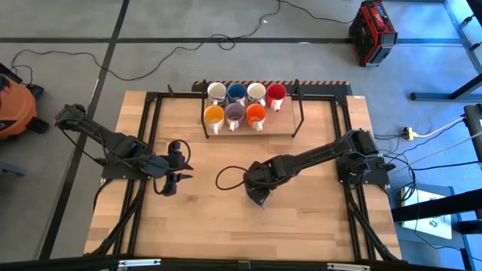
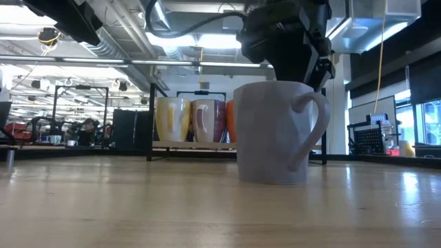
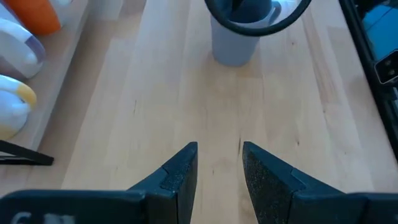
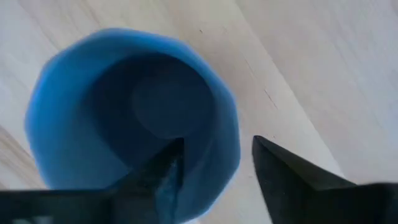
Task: Place coffee mugs
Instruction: Put the purple mug on the shelf
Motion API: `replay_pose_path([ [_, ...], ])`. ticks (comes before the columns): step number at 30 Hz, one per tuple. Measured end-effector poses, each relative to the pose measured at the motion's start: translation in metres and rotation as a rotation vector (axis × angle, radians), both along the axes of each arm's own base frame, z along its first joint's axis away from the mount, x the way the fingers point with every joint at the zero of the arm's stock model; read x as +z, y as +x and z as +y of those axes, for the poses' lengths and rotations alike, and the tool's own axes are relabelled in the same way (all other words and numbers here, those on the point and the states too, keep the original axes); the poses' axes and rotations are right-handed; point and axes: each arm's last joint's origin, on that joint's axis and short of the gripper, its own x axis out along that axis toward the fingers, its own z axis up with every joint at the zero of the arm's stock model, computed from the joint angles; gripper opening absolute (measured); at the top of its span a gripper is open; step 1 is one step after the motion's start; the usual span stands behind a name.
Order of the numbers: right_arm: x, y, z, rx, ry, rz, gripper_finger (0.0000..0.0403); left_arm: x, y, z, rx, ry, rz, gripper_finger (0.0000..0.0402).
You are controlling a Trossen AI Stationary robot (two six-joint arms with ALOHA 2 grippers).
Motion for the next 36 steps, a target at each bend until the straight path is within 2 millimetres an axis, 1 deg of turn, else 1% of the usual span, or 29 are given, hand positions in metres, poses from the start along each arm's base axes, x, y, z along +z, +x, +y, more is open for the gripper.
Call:
replay_pose_path([
  [3, -0.002, 0.001, -0.004, -0.001, 0.008, -0.006, 0.0125, 0.0, 0.0, 0.001, 0.011, 0.014, -0.006, 0.0121],
  [7, -0.002, 0.002, -0.01, -0.008, 0.014, 0.0, 0.0028, 0.0, 0.0, 0.001, 0.014, 0.037, -0.011, 0.0121],
  [8, -0.002, 0.002, -0.01, -0.002, 0.021, 0.0, 0.0015, 0.0, 0.0, 0.001, 0.017, 0.04, -0.012, 0.0121],
  [9, 0.0, 0.001, -0.012, -0.009, 0.033, 0.007, 0.0012, 0.0, 0.0, 0.001, 0.017, 0.04, -0.013, 0.0121],
  [11, 0.005, 0.0, -0.015, -0.023, 0.029, 0.01, 0.0018, 0.0, 0.0, 0.001, 0.019, 0.041, -0.013, 0.0121],
  [15, 0.03, -0.005, -0.027, -0.045, 0.001, 0.024, 0.0007, 0.001, 0.001, 0.001, 0.022, 0.043, -0.019, 0.0121],
  [20, 0.061, -0.016, -0.054, -0.096, -0.097, 0.07, 0.0009, 0.001, 0.001, 0.001, 0.026, 0.045, -0.023, 0.0121],
  [24, 0.085, -0.029, -0.078, -0.156, -0.163, 0.045, 0.0006, 0.001, 0.001, 0.001, 0.027, 0.041, -0.028, 0.0121],
  [30, 0.106, -0.049, -0.113, -0.245, -0.251, 0.044, 0.0004, 0.001, 0.001, 0.001, 0.043, 0.021, -0.028, 0.0121],
  [33, 0.111, -0.054, -0.131, -0.292, -0.264, 0.028, 0.0006, 0.001, 0.001, 0.001, 0.048, 0.015, -0.028, 0.0121],
  [36, 0.112, -0.057, -0.148, -0.317, -0.284, 0.039, 0.0004, 0.001, 0.001, 0.001, 0.056, 0.006, -0.029, 0.0121],
])
